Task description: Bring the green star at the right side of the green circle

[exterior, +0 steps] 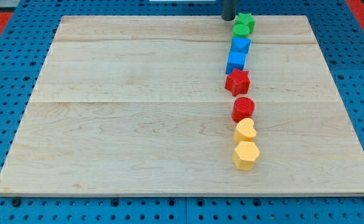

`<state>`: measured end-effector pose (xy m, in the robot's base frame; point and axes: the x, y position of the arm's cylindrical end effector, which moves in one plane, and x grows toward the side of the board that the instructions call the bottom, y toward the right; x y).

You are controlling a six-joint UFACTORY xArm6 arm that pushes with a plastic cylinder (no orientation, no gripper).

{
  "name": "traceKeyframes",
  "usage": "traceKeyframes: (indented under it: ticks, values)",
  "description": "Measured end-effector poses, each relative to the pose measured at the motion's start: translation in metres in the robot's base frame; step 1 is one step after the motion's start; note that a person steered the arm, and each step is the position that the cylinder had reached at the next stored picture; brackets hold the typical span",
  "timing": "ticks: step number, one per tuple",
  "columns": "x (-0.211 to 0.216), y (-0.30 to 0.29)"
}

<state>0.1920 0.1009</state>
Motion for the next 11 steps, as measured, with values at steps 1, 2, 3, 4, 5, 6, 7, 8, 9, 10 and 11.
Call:
traceKeyframes:
  ticks: [1, 2, 3, 4, 5, 6, 7, 8, 9, 10, 11]
  values:
    - [0.001, -0.006]
    - [-0.001, -0.004]
    - [0.000, -0.002]
    - [-0.001, 0.023]
    - [0.008, 0.013]
    - [0.023, 0.063]
    - [-0.001, 0.075]
    - [0.005, 0.101]
    - [0.060, 0.104]
    - [0.087, 0.108]
    - [0.086, 0.093]
